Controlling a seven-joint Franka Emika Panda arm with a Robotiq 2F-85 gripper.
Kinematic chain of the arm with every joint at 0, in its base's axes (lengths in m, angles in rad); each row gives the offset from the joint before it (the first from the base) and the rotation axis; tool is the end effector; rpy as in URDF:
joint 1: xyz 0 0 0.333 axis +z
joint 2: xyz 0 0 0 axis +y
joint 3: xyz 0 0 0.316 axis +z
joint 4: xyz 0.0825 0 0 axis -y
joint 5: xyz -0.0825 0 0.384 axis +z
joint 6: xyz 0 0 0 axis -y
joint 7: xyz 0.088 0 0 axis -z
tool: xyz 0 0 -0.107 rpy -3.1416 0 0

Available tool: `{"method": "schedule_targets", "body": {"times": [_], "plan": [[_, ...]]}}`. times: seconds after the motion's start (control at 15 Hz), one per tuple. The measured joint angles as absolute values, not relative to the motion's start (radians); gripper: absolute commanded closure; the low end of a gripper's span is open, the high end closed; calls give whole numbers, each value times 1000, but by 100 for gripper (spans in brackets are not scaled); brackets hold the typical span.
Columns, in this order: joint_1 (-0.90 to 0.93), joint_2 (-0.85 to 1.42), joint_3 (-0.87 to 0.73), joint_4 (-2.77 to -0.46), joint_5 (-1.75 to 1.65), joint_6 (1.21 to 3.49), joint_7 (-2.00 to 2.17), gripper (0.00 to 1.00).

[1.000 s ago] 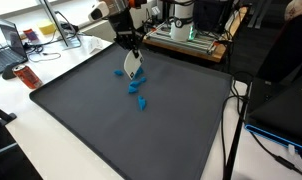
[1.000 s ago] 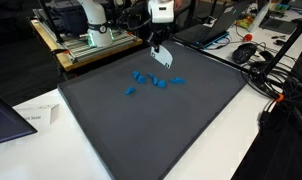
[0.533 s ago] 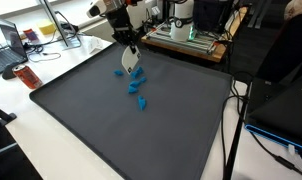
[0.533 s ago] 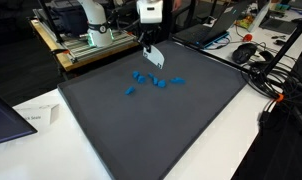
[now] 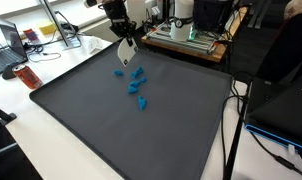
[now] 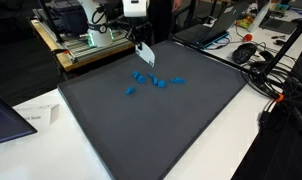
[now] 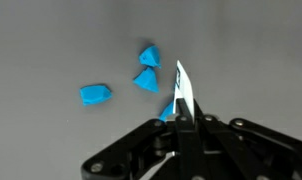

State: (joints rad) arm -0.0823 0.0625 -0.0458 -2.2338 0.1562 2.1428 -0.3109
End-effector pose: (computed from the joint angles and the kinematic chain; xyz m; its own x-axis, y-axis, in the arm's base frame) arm 0.5117 -0.0592 0.3314 0.9887 0.0963 -0.1152 0.0777 -0.9847 -0.1563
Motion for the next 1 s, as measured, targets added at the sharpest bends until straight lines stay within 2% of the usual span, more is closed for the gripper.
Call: {"method": "schedule_targets", "body": {"times": [0.33, 0.4, 1.0], "plan": [[-83, -2, -67, -2299, 156, 2150, -311, 99], [-84, -14, -70, -2314, 156, 2151, -312, 96], [-82, -13, -71, -2319, 156, 2151, -311, 99]]}}
